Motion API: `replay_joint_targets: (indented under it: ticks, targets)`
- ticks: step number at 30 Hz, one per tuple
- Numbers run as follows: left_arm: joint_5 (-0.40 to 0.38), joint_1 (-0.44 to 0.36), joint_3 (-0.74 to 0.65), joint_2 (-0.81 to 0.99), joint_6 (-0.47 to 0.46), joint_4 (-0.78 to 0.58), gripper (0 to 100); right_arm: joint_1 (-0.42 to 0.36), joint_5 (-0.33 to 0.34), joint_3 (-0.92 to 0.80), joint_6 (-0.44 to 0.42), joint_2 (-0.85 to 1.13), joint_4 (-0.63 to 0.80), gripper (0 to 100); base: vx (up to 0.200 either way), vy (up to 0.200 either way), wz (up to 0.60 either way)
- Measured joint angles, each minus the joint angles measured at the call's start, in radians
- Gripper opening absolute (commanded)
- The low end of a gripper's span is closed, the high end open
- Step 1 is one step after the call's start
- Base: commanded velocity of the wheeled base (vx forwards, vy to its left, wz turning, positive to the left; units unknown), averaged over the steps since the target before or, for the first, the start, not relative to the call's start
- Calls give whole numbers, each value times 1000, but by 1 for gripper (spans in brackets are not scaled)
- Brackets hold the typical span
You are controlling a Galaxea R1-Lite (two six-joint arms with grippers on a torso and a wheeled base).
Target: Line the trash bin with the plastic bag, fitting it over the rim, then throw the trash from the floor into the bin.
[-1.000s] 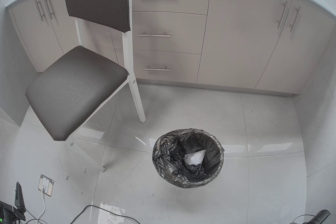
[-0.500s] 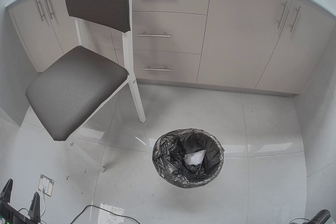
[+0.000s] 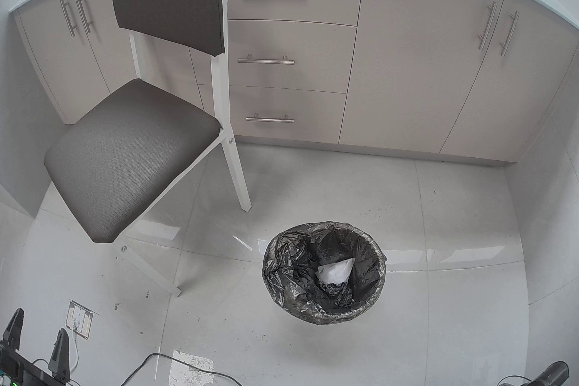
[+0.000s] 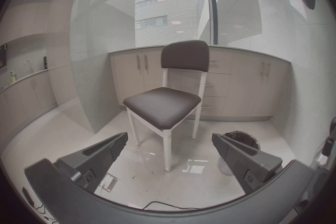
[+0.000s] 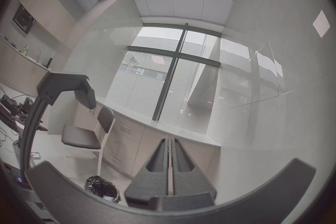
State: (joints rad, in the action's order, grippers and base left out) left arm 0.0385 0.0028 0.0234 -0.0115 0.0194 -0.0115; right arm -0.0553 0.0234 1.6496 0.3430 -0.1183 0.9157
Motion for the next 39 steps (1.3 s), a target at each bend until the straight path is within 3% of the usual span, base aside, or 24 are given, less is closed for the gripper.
replay_joint_targets:
  ticks: [7,11,15,18,21,29,34,39]
  targets:
    - [-24,0,-5,0,-7,11,100,35,122,-63,-47,74,90,0,0,0,0]
    - [-23,0,-6,0,-4,12,100,47,160,-78,-77,93,216,0,0,0,0]
    - [-23,0,-6,-1,-3,13,100,47,217,-94,-173,103,319,0,0,0,0]
    - [-24,0,-6,-1,-2,13,100,50,234,-138,-271,106,307,0,0,0,0]
    - [-23,0,-6,-1,-1,13,100,50,239,-216,-349,107,218,0,0,0,0]
    - [-23,0,-6,-2,-1,13,100,51,215,-581,-607,107,-252,0,0,0,0]
    - [-23,0,-6,-2,-1,13,100,51,128,-848,-698,106,-496,0,0,0,0]
    - [-23,0,-6,-3,-1,13,100,51,33,-1079,-724,105,-724,0,0,0,0]
